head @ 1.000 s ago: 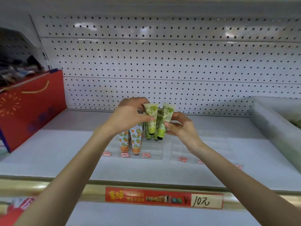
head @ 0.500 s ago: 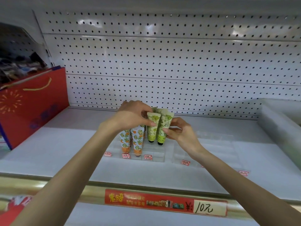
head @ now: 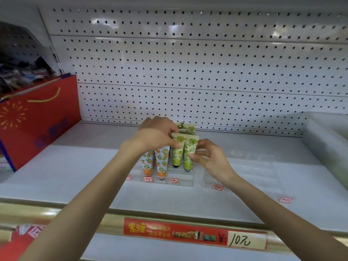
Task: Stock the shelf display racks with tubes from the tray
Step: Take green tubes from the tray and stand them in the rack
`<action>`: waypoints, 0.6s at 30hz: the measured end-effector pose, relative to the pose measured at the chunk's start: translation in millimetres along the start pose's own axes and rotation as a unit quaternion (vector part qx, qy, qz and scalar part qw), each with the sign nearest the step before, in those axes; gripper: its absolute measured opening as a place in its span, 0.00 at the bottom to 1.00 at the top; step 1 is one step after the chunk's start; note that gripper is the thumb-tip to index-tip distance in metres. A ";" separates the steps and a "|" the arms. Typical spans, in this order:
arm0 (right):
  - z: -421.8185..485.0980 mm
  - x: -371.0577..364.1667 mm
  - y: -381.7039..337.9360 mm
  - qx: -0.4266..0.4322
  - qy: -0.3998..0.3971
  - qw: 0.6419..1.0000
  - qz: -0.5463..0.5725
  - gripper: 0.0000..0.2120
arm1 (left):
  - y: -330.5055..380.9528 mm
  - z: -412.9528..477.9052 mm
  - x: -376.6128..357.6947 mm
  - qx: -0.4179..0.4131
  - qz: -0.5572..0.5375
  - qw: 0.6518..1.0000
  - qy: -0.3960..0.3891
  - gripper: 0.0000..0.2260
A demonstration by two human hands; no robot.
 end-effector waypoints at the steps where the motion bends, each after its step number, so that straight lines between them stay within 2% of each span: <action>1: 0.0 -0.1 -0.1 0.001 0.002 1.000 -0.005 0.09 | -0.4 0.8 -0.1 0.001 0.006 1.000 -0.002 0.18; 10: 2.5 0.5 2.8 -0.004 0.003 1.000 -0.016 0.10 | -5.1 6.1 -8.2 0.003 -0.031 0.997 -0.072 0.14; 18: 3.1 -0.6 0.5 0.007 0.002 1.000 -0.020 0.09 | -11.9 8.7 -7.1 0.005 -0.053 0.997 -0.064 0.14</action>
Point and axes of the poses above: each hand's wrist, its own z-axis towards the middle knuckle, its own x-axis out of the back of the hand, y = z × x, the point moved 6 cm from there along z, towards the middle knuckle, and after that the axes turned 6 degrees about -z, right-handed, at the moved point
